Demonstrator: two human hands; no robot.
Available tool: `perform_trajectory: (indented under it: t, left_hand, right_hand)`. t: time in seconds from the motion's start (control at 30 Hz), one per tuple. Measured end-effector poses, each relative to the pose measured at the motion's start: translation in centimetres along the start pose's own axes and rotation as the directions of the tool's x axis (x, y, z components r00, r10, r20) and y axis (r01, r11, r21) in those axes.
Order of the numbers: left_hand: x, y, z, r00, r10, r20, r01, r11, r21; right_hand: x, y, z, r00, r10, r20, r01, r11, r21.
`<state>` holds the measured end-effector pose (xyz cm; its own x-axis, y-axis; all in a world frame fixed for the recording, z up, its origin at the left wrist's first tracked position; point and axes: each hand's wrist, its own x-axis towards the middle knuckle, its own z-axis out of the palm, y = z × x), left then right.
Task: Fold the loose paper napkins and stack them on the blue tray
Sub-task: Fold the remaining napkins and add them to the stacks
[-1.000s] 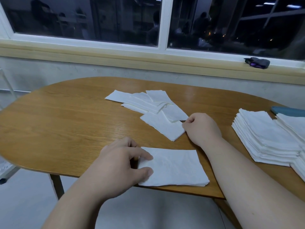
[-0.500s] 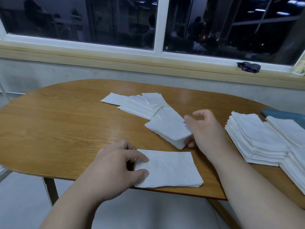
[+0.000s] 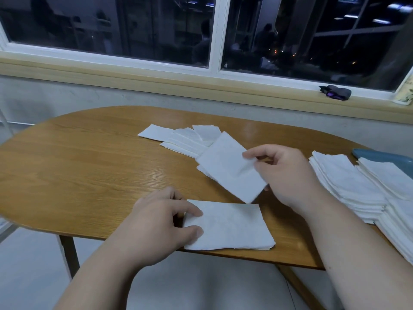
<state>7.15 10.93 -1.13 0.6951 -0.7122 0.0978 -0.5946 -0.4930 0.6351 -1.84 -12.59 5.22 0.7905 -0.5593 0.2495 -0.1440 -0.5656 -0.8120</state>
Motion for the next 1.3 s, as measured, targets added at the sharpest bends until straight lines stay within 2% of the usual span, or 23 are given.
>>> perform_trajectory:
  t: [0.07,0.1,0.17,0.27,0.33,0.43,0.6,0.73,0.9,1.07,1.17,1.3]
  left_hand:
    - [-0.1,0.0,-0.2,1.0,-0.006,-0.007,0.006,0.998,-0.07]
    - [-0.2,0.0,-0.4,1.0,-0.006,-0.019,0.004,0.993,-0.115]
    - [-0.3,0.0,-0.8,0.999,-0.013,-0.04,0.003,0.972,-0.237]
    - [-0.5,0.0,-1.2,0.995,-0.077,-0.066,0.038,0.885,-0.465]
    - [-0.7,0.2,-1.2,0.993,-0.074,-0.091,0.016,0.854,-0.52]
    - [-0.9,0.5,-1.1,0.997,0.004,-0.076,-0.034,0.915,-0.401]
    - [-0.4,0.5,-0.8,1.0,0.006,-0.022,-0.009,0.989,-0.147]
    - [-0.3,0.6,-0.5,1.0,0.018,-0.004,-0.018,0.995,-0.102]
    - [-0.1,0.2,0.0,0.999,0.011,-0.043,-0.013,0.999,-0.041]
    - [0.2,0.7,0.6,0.998,0.024,-0.064,-0.004,0.953,0.302]
    - [0.0,1.3,0.7,0.999,0.048,-0.003,-0.045,0.952,0.304]
    - [-0.3,2.6,1.0,0.993,0.105,0.059,-0.115,0.972,0.206]
  right_hand:
    - [-0.8,-0.6,-0.9,0.99,-0.037,0.139,0.019,0.991,0.13]
    - [-1.1,-0.6,-1.2,0.975,-0.057,0.217,0.027,0.99,0.138]
    - [-1.4,-0.5,-1.4,0.935,-0.078,0.345,0.053,0.995,0.081]
    - [-1.3,-0.4,-1.2,0.882,-0.047,0.468,0.075,0.996,-0.04]
    - [-1.1,-0.5,-0.8,0.855,-0.026,0.518,0.086,0.992,-0.092]
    - [-0.6,-0.5,0.0,0.839,-0.008,0.545,0.08,0.991,-0.109]
    - [-0.3,-0.2,1.1,0.822,0.037,0.568,0.109,0.969,-0.221]
    - [-0.6,0.5,1.6,0.82,0.046,0.571,0.203,0.908,-0.365]
    - [-2.5,1.6,1.4,0.835,-0.069,0.545,0.365,0.811,-0.457]
    - [-5.1,2.8,1.2,0.862,-0.085,0.499,0.365,0.787,-0.497]
    - [-6.2,3.2,1.0,0.871,-0.122,0.476,0.384,0.772,-0.506]
    - [-7.2,3.7,0.4,0.889,-0.126,0.44,0.355,0.797,-0.489]
